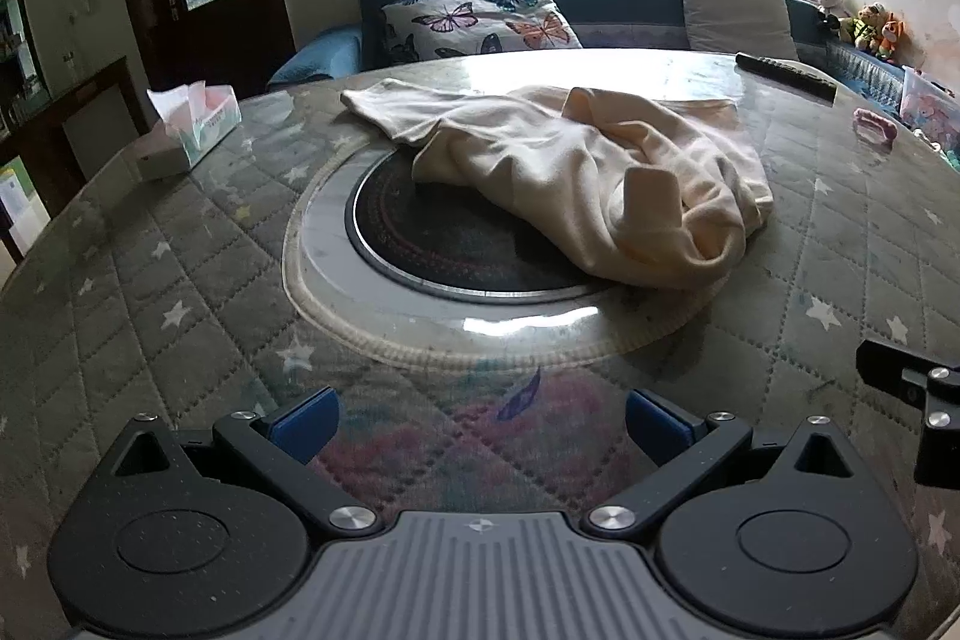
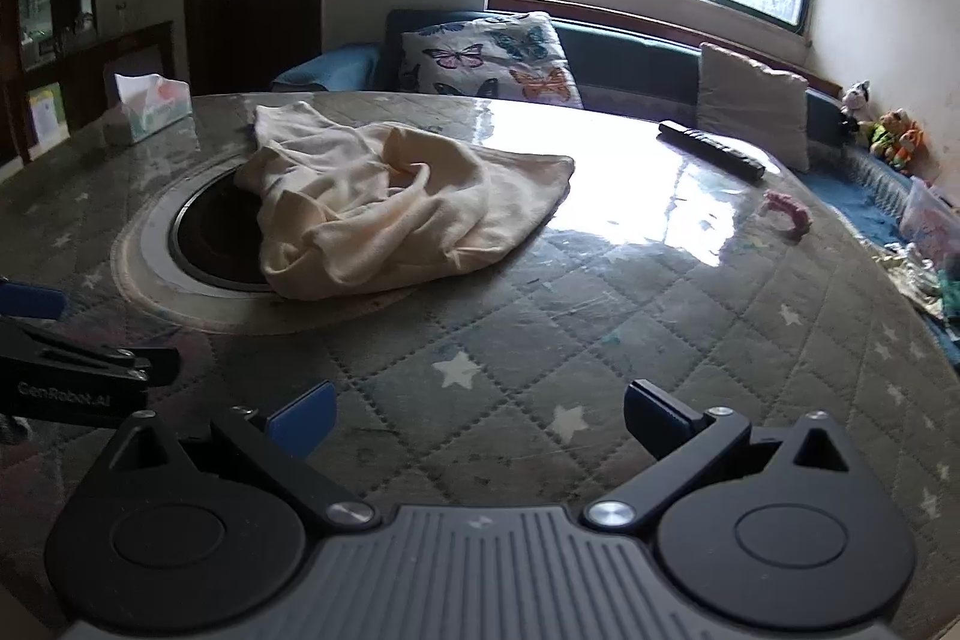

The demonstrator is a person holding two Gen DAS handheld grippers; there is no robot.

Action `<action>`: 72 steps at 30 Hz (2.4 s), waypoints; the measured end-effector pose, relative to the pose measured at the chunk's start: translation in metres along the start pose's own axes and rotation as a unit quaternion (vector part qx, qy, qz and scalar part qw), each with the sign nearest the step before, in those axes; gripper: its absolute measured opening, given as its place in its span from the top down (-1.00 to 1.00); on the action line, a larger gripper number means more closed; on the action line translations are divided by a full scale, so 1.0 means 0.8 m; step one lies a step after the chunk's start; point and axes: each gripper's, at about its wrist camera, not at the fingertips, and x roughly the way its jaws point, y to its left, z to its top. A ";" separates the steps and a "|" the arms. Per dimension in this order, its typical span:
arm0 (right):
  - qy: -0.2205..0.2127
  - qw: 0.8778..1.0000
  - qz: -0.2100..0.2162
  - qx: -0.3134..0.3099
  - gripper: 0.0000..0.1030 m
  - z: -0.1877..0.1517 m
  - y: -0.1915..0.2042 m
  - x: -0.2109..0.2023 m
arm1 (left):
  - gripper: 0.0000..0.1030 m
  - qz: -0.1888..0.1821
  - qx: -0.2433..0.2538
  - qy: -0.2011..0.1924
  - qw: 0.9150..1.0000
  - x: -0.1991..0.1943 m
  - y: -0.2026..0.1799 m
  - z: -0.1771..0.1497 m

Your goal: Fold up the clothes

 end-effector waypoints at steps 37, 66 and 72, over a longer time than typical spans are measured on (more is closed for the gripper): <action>-0.025 0.996 -0.089 0.006 -1.00 0.037 -0.019 0.002 | -1.00 0.013 -0.021 -0.015 1.000 0.004 -0.006 0.034; -0.004 0.999 0.041 -0.001 -0.89 0.074 -0.013 0.060 | -1.00 0.017 -0.017 -0.020 1.000 0.046 0.026 0.085; 0.004 0.998 0.065 0.001 -0.65 0.104 -0.017 0.093 | -0.91 -0.011 -0.028 -0.017 0.999 0.068 0.039 0.120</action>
